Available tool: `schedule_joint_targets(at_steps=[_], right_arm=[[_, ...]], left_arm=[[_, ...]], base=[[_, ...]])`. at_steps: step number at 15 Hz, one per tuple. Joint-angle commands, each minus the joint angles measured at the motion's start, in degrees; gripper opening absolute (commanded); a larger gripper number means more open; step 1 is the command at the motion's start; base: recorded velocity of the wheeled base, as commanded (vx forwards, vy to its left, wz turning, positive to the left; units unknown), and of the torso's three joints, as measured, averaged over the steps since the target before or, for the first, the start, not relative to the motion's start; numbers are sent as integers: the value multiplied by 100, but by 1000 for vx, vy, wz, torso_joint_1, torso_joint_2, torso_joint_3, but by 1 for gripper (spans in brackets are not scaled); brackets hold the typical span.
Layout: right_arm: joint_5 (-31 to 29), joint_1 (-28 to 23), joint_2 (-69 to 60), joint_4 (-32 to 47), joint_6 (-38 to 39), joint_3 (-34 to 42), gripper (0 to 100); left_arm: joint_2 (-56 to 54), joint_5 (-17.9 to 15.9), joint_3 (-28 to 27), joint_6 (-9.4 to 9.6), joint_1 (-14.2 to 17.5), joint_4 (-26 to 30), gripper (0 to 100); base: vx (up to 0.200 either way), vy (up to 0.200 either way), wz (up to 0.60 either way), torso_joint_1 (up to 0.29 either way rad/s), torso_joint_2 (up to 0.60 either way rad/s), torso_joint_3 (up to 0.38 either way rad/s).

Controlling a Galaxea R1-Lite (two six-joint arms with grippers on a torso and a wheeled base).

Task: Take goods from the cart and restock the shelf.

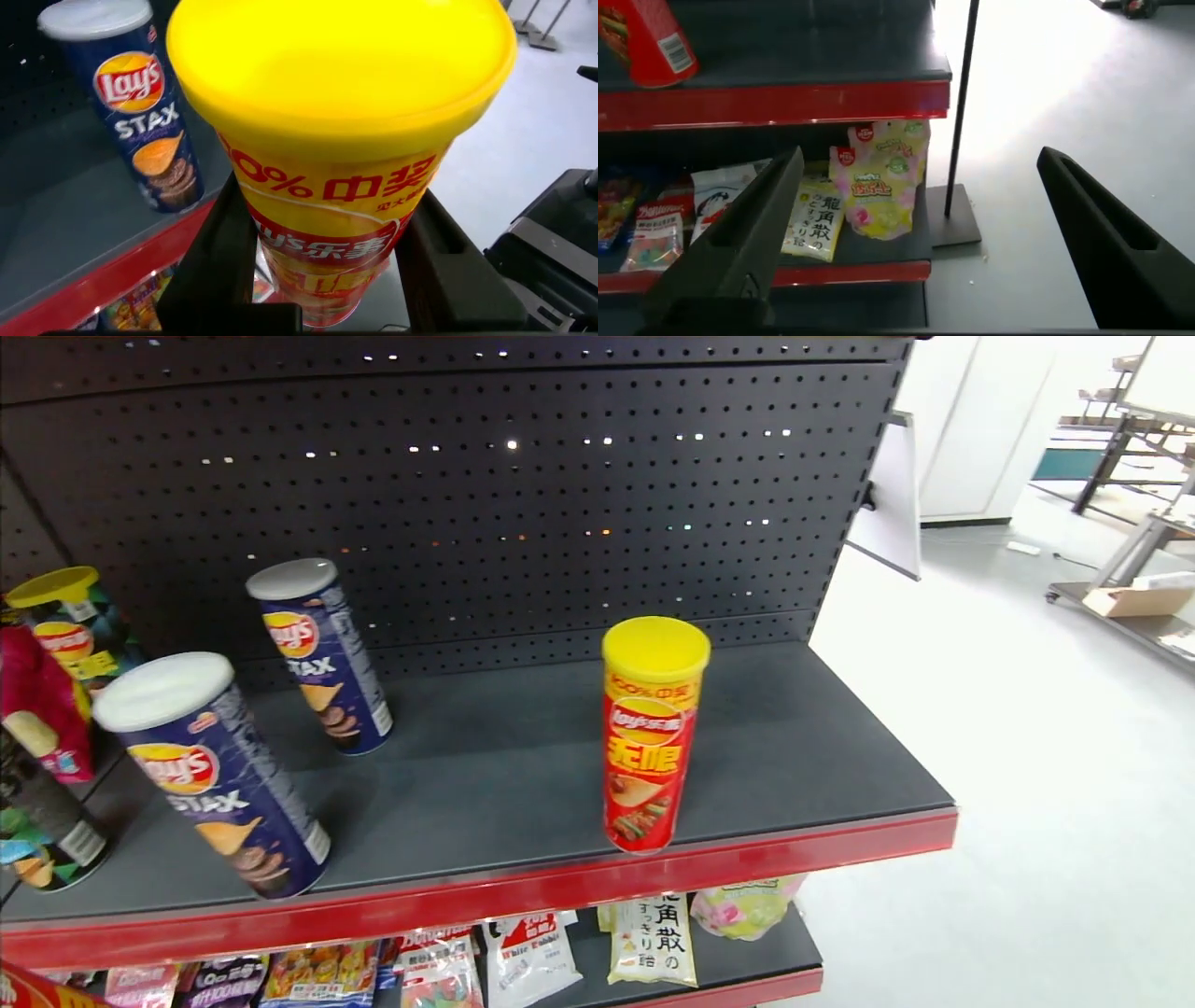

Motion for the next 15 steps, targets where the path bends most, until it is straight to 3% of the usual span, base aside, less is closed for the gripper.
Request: schedule_joint_targets(at_steps=[1,8,15], right_arm=[[2,4,7,-2,10,0,100],[11,4,7,-2,-7,0,100],[-7,-5,7,-2,19,0,100]], left_arm=[[17,8,3,2,3,1,0],[298,211,-41,2,12,-51,0],[1177,466,-76,2,12,-587,0]], base=[[0,0,-600,17,7,2],[0,0,-86,1,0,0],[0,0,0,0,0,0]])
